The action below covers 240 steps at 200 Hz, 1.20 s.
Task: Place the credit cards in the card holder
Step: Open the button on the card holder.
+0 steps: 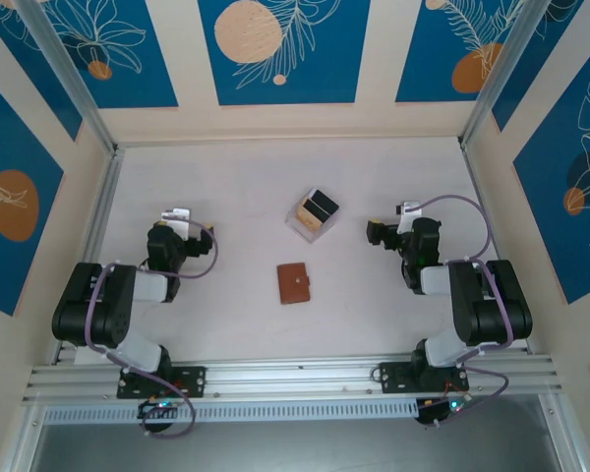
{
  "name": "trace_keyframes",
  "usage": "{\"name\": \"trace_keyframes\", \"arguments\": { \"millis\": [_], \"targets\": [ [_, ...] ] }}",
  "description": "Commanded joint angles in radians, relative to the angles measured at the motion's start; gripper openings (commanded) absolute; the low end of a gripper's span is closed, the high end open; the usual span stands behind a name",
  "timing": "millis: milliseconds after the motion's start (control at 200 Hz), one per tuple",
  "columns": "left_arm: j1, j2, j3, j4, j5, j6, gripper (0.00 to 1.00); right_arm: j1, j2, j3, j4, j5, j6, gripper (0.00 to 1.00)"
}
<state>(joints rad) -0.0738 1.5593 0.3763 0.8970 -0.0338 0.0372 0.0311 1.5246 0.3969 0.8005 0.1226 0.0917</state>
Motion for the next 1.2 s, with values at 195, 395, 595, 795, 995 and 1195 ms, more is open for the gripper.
{"name": "trace_keyframes", "arguments": {
  "millis": [195, 395, 595, 795, 995, 1195],
  "targets": [
    [0.006, -0.003, 0.011, 0.003, 0.004, 0.021, 1.00, -0.005, -0.006, 0.010, 0.018, -0.022, -0.017, 0.99],
    [0.006, -0.003, 0.007, 0.009, -0.015, 0.012, 1.00, -0.025, -0.004, 0.020, 0.002, -0.062, -0.007, 0.99],
    [0.006, -0.002, -0.011, 0.048, -0.095, -0.017, 1.00, -0.040, -0.003, 0.024, -0.006, -0.087, 0.003, 0.99],
    [0.006, -0.005, -0.055, 0.127, -0.180, -0.048, 1.00, -0.044, -0.001, 0.028, -0.008, -0.087, 0.009, 0.99],
    [0.003, -0.130, 0.037, -0.152, -0.210, -0.050, 1.00, -0.023, -0.112, 0.059, -0.166, 0.077, 0.049, 0.99],
    [-0.006, -0.382, 0.138, -0.545, -0.320, -0.213, 1.00, -0.112, -0.254, 0.346, -0.806, 0.170, 0.555, 0.99]
  ]
}}
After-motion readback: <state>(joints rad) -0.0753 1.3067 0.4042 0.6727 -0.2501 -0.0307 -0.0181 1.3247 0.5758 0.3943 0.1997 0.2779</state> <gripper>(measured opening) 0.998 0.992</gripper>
